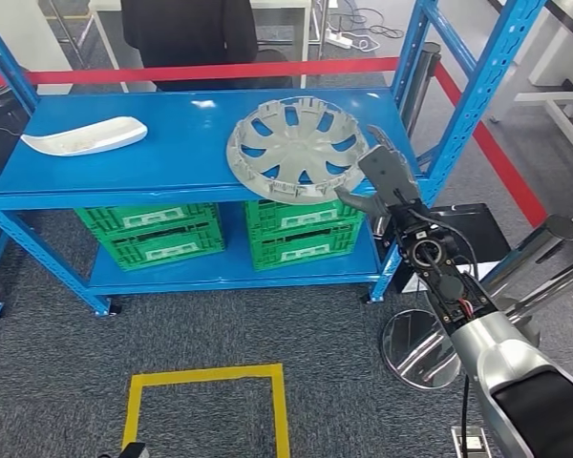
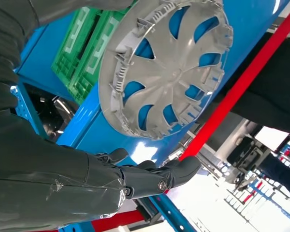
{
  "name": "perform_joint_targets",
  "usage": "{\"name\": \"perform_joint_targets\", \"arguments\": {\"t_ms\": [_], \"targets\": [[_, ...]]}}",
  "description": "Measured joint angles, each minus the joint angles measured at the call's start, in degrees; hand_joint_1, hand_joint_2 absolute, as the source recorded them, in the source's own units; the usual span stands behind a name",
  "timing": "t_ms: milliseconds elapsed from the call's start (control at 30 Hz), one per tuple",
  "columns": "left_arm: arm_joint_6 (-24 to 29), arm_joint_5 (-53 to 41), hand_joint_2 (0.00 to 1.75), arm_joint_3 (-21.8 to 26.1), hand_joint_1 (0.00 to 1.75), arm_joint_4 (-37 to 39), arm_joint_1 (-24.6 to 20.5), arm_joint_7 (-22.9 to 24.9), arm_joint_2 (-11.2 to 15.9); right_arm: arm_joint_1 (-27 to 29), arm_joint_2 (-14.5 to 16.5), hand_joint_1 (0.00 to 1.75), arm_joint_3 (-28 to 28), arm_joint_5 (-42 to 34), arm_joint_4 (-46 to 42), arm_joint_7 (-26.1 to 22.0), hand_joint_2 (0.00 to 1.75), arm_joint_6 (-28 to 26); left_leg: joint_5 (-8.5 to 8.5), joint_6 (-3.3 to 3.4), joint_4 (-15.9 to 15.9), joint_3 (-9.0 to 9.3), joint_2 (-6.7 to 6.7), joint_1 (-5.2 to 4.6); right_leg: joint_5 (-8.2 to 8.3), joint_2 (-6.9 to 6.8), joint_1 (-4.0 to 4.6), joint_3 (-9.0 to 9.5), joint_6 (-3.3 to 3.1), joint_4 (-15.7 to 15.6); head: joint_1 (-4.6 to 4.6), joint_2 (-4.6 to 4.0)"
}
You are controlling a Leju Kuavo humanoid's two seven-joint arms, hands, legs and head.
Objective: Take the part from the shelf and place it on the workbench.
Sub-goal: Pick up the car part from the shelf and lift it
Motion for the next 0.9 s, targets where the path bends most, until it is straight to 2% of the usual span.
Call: {"name": "perform_joint_targets", "arguments": {"t_ms": [367, 567, 900], "targets": [[0.0, 0.0, 0.00, 0.0, 0.00, 0.0, 0.0, 0.4, 0.0, -0.7, 0.5, 0.00, 1.2, -0.3, 3.7, 0.1, 1.75, -0.3, 0.56, -0.45, -1.2, 0.91, 0.00, -0.03, 0.03, 0.11, 0.04, -0.01, -0.04, 0.2, 0.00, 0.01], [0.4, -0.1, 0.00, -0.1, 0.00, 0.0, -0.1, 0.5, 0.0, -0.7, 0.4, 0.00, 1.3, -0.1, 4.4, 1.1, 1.75, -2.3, 0.68, -0.60, -1.5, 1.09, 0.07, -0.01, 0.05, 0.24, 0.04, -0.10, -0.11, 0.2, 0.00, 0.00], [0.5, 0.0, 0.00, -1.4, 0.00, 0.0, -0.1, 1.0, 0.1, 1.5, -1.1, 0.00, 1.2, -0.4, 2.6, 3.2, 1.75, -3.8, 0.71, -0.65, -1.7, 1.16, 0.09, 0.00, 0.00, 0.27, 0.05, -0.10, -0.27, 0.2, 0.00, 0.00]]}}
